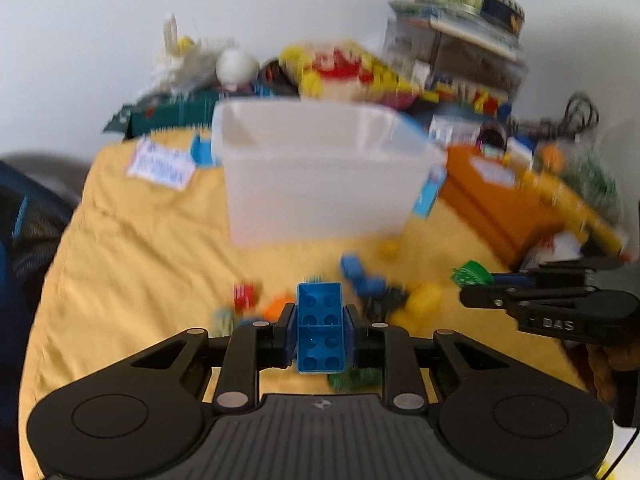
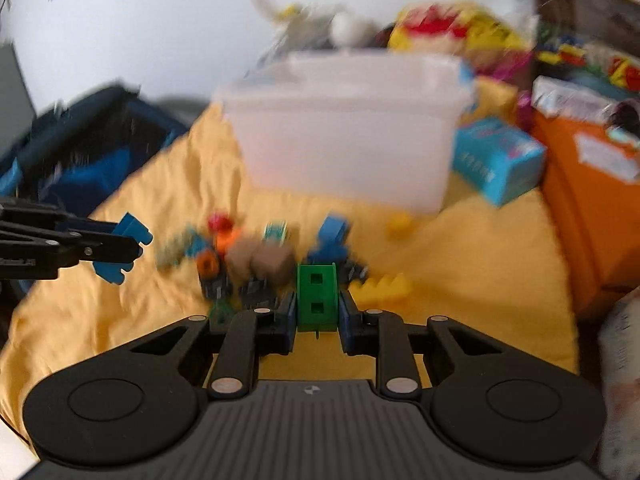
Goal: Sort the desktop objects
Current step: 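Carry the blue brick and green block over the bin and release both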
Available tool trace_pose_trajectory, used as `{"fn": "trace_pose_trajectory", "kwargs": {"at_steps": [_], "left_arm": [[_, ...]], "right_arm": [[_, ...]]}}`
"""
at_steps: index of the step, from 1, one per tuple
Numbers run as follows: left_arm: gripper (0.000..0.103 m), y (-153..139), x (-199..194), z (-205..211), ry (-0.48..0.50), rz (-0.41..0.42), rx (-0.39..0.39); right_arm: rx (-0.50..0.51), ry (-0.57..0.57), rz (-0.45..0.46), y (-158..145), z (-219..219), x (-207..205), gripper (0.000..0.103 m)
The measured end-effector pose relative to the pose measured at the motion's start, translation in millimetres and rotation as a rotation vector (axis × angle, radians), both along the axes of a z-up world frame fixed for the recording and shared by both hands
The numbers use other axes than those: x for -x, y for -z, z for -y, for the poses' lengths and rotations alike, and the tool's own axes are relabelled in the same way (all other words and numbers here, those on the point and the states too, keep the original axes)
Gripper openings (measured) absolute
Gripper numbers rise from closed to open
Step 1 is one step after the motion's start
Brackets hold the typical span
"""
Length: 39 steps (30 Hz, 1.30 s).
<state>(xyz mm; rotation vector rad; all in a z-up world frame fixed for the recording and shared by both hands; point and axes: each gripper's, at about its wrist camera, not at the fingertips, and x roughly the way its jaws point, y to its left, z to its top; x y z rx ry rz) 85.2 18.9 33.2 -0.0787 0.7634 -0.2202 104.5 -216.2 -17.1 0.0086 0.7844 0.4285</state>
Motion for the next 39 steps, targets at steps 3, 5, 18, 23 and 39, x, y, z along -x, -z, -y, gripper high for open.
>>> {"fn": "trace_pose_trajectory", "kwargs": {"at_steps": [3, 5, 18, 23, 39], "left_arm": [[0.027, -24, -17, -2, -0.013, 0.028, 0.017], [0.027, -36, -31, -2, -0.01, 0.048, 0.009], [0.027, -96, -148, -2, -0.036, 0.098, -0.053], [0.027, -103, -185, 1, -0.01, 0.037, -0.077], [0.03, -88, -238, 8, 0.007, -0.121, -0.112]], "right_arm": [[-0.025, 0.025, 0.047, -34, 10, -11, 0.024], [-0.05, 0.04, 0.064, -53, 15, -24, 0.024], [-0.017, 0.063, 0.123, -130, 1, -141, 0.024], [0.007, 0.072, 0.038, -133, -6, -178, 0.024], [0.109, 0.065, -0.213, -105, -22, -234, 0.024]]}}
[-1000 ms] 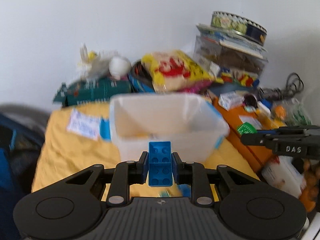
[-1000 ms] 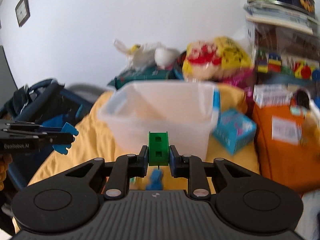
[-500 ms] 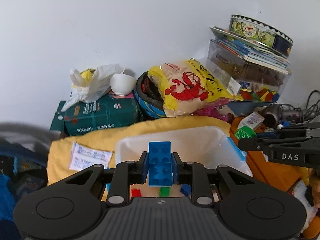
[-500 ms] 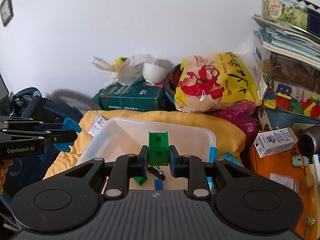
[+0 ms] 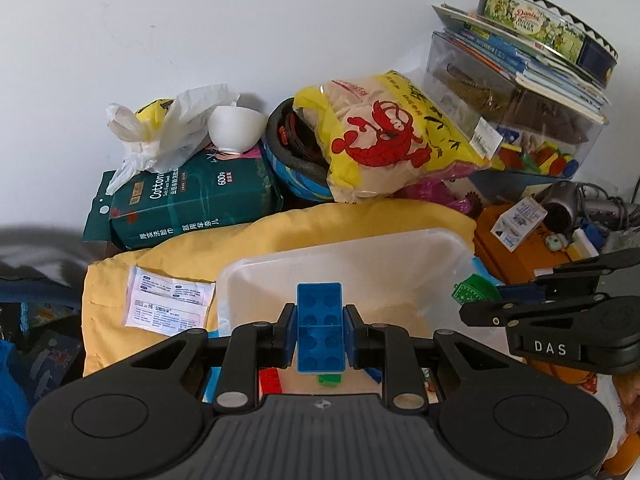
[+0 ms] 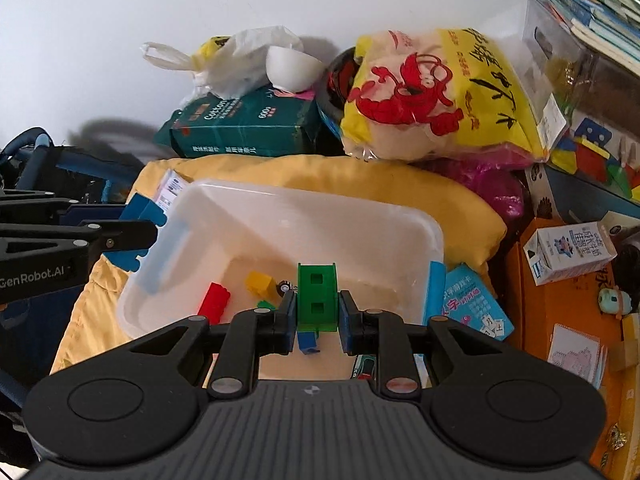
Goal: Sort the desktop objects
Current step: 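Carry the blue brick and green block over the bin and release both, then grasp the tan toy figure with the left tool while the right grasps the long yellow brick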
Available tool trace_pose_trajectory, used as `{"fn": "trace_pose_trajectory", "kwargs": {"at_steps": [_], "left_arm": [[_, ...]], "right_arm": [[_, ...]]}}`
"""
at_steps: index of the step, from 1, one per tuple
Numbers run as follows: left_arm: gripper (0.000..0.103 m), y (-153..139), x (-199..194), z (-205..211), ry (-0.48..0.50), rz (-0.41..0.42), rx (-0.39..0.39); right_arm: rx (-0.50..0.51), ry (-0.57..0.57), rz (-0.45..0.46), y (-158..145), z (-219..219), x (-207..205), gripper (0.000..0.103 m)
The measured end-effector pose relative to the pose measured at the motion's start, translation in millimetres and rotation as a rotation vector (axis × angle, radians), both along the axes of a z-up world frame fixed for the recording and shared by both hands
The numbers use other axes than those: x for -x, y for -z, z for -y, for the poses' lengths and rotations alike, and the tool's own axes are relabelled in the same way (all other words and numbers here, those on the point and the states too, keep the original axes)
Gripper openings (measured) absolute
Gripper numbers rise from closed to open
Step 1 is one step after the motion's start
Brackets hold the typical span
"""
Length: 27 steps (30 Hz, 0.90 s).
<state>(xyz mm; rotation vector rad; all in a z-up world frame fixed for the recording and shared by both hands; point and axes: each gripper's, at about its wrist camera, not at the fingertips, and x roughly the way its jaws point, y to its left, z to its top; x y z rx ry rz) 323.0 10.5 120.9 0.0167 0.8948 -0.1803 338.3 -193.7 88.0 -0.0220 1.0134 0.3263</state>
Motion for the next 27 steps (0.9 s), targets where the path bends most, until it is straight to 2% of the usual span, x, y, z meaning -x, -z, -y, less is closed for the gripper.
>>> {"fn": "trace_pose_trajectory", "kwargs": {"at_steps": [1, 3, 4, 5, 8, 12, 14, 16, 18, 22, 24, 27], "left_arm": [[0.036, 0, -1, 0, -0.001, 0.006, -0.008], [0.075, -1, 1, 1, -0.022, 0.036, -0.035], [0.077, -1, 4, 0, -0.033, 0.063, -0.047], [0.077, 1, 7, -2, -0.024, 0.079, -0.046], [0.077, 14, 19, -10, -0.004, 0.069, -0.032], [0.077, 36, 61, -27, 0.023, 0.122, -0.038], [0.077, 55, 92, -41, 0.01, 0.132, -0.037], [0.077, 77, 119, -53, -0.004, 0.117, -0.015], [0.077, 103, 146, -62, -0.036, 0.084, -0.003], [0.076, 149, 183, -66, -0.049, 0.012, -0.001], [0.076, 165, 191, -62, -0.033, -0.015, -0.009], [0.076, 179, 193, -55, -0.003, -0.026, -0.04]], "right_arm": [[0.003, 0.001, -0.001, 1, 0, -1, 0.025], [0.021, 0.003, 0.021, 1, -1, 0, 0.038], [0.021, 0.007, 0.037, 0, 0, 1, 0.06], [0.017, 0.006, 0.054, -1, 1, 1, 0.069], [0.003, -0.004, 0.099, 0, 7, 9, 0.07], [-0.036, -0.024, 0.161, 10, 19, 40, 0.071], [-0.044, -0.043, 0.21, 20, 24, 68, 0.084], [-0.036, -0.071, 0.241, 41, 28, 103, 0.09], [-0.01, -0.095, 0.228, 69, 30, 132, 0.092], [0.022, -0.074, 0.154, 127, 32, 171, 0.092], [0.024, -0.079, 0.14, 143, 29, 181, 0.092], [0.02, -0.066, 0.153, 152, 25, 187, 0.092]]}}
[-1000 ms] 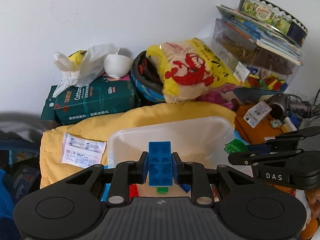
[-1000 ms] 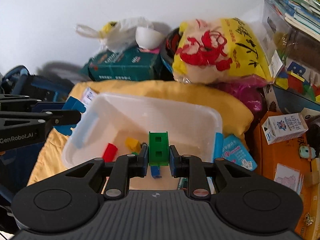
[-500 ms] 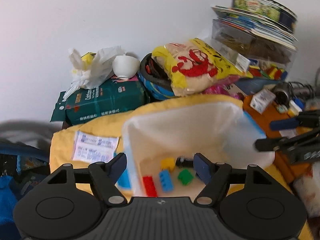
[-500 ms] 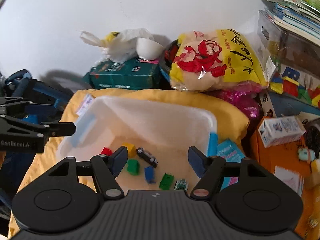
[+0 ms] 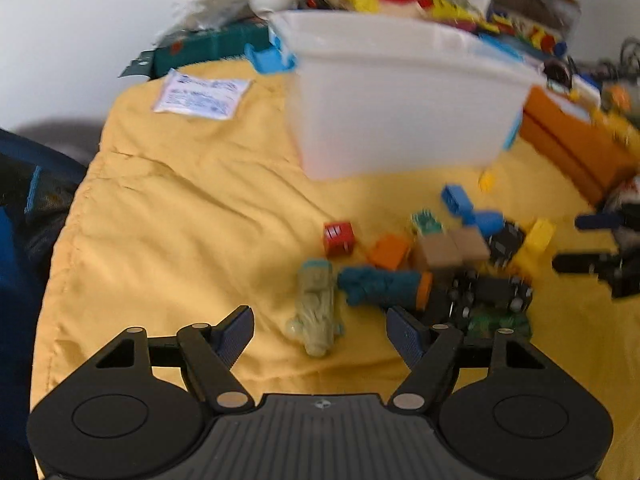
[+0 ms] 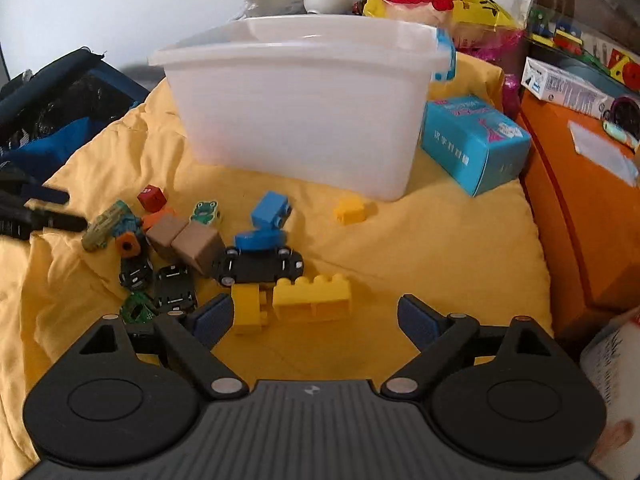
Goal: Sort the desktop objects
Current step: 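Grasp the tan toy figure with the left tool while the right grasps the long yellow brick, then carry the tan figure and yellow brick over the bin and release both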
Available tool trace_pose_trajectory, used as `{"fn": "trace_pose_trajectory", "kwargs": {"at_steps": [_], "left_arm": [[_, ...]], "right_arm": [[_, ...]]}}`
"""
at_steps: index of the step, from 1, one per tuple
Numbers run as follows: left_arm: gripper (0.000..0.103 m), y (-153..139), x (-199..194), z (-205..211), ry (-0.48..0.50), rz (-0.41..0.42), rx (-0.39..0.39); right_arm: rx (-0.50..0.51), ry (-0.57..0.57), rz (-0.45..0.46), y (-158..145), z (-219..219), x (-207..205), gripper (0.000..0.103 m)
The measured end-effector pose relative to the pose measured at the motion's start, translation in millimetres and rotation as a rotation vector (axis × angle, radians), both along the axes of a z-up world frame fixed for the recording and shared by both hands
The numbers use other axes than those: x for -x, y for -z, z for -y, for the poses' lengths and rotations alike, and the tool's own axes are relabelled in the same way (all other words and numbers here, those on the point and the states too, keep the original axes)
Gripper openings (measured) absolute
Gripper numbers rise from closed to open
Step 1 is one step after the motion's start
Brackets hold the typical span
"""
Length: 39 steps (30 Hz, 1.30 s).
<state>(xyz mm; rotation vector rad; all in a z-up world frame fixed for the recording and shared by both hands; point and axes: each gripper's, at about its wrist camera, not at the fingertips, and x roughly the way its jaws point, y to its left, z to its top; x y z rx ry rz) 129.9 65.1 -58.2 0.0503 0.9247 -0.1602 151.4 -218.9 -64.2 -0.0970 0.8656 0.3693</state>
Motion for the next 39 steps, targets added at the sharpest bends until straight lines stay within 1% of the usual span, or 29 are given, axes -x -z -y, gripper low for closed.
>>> {"fn": "trace_pose_trajectory", "kwargs": {"at_steps": [3, 4, 5, 6, 8, 10, 13, 15, 16, 20, 22, 24, 27, 30, 31, 36, 39], "left_arm": [[0.073, 8, -6, 6, 0.001, -0.005, -0.019], [0.072, 10, -7, 7, -0.002, -0.004, -0.021], [0.067, 12, -9, 8, 0.002, -0.003, -0.019], [0.059, 14, -12, 9, 0.008, -0.005, -0.019], [0.053, 18, -14, 11, 0.005, 0.001, -0.021], [0.053, 20, -17, 12, -0.001, 0.005, -0.032], [0.05, 25, -16, 15, 0.011, -0.002, -0.049], [0.035, 24, -14, 16, 0.032, 0.01, -0.039], [0.035, 23, -13, 17, 0.038, 0.014, -0.035], [0.035, 17, -5, 16, 0.059, 0.033, -0.036], [0.035, 11, -1, 12, 0.055, 0.042, -0.017], [0.035, 0, 4, 8, 0.04, 0.049, -0.004], [0.035, -23, 11, 2, 0.01, 0.06, 0.049], [0.035, -54, 13, 6, 0.001, 0.111, 0.064], [0.035, -66, 10, 7, -0.006, 0.131, 0.08], [0.035, -114, -9, 20, 0.004, 0.213, 0.129], [0.035, -136, -26, 28, 0.006, 0.253, 0.122]], "right_arm": [[-0.002, 0.007, -0.009, 5, -2, -3, 0.091], [0.005, 0.007, -0.008, 7, -3, -4, 0.09], [0.009, 0.005, -0.006, 8, -2, -2, 0.087], [0.018, 0.005, -0.004, 9, -4, -5, 0.084], [0.03, 0.01, -0.01, 13, -4, -6, 0.074], [0.021, 0.014, -0.023, 15, -4, -11, 0.073], [0.023, 0.019, -0.024, 18, -6, -14, 0.07], [0.002, 0.031, -0.039, 18, -4, -18, 0.059], [-0.005, 0.031, -0.053, 18, -3, -20, 0.054], [-0.016, 0.017, -0.054, 15, 1, -15, 0.053], [-0.031, 0.032, -0.039, 10, 6, -9, 0.054], [-0.062, 0.058, -0.024, 3, 14, -2, 0.054], [-0.108, 0.085, -0.008, -13, 24, 8, 0.054], [-0.134, 0.094, 0.044, -36, 29, 17, 0.054], [-0.133, 0.099, 0.064, -43, 29, 17, 0.054], [-0.193, 0.13, 0.144, -86, 31, 7, 0.054], [-0.196, 0.115, 0.183, -112, 23, -10, 0.054]]}}
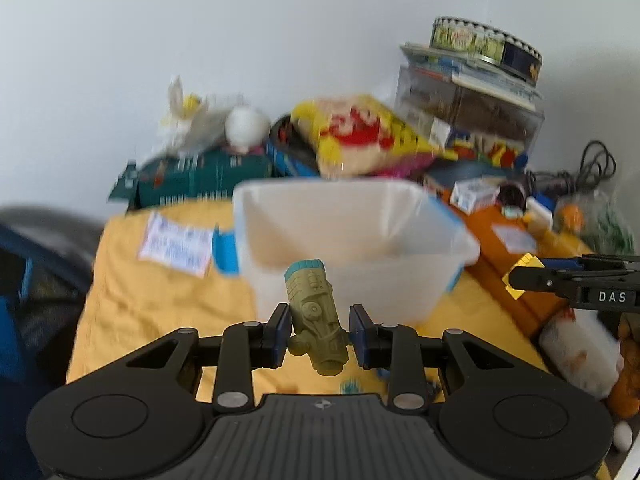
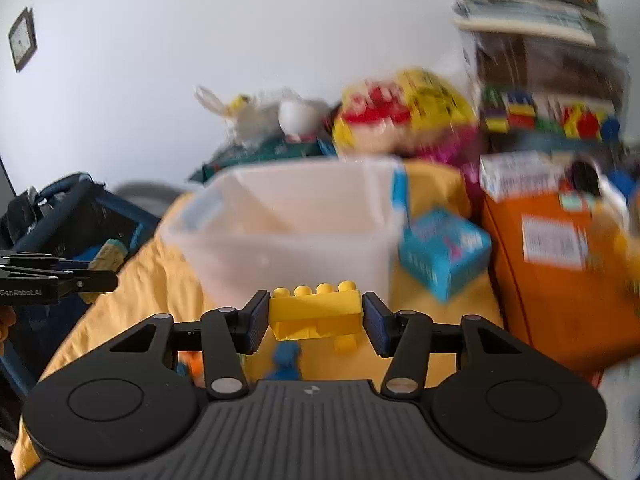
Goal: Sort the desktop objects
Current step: 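Carry the tan figure and yellow brick over the bin and release both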
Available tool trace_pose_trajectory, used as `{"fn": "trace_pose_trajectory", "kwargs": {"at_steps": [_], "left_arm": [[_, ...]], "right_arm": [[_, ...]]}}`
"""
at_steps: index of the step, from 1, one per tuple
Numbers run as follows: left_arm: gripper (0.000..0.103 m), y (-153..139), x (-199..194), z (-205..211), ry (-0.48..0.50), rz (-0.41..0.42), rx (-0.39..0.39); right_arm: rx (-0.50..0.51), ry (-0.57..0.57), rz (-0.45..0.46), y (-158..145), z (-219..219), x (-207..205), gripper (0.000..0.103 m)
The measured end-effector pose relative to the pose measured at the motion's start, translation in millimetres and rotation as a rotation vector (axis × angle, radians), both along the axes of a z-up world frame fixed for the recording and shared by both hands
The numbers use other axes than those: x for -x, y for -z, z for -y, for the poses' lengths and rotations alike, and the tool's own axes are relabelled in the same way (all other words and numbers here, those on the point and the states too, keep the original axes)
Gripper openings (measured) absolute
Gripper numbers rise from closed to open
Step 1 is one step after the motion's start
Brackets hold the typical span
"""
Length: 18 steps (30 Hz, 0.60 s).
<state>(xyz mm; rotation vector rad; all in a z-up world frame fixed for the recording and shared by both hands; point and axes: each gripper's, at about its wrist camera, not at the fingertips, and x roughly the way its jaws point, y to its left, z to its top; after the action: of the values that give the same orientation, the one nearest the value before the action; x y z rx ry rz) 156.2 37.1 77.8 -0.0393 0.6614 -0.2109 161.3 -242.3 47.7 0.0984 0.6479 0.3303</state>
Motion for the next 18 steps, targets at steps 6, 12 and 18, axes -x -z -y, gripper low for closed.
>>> {"fn": "trace_pose_trajectory", "kwargs": {"at_steps": [6, 12, 18], "left_arm": [[0.035, -27, -47, 7, -0.003, -0.01, 0.007], [0.035, -42, -93, 8, -0.028, -0.061, 0.025], [0.035, -49, -135, 11, -0.012, -0.157, 0.022]], "right_arm": [[0.005, -0.028, -0.005, -44, -12, -51, 0.054], [0.043, -0.04, -0.057, -69, -24, -101, 0.054], [0.082, -0.039, -0.165, -70, -27, -143, 0.054]]}}
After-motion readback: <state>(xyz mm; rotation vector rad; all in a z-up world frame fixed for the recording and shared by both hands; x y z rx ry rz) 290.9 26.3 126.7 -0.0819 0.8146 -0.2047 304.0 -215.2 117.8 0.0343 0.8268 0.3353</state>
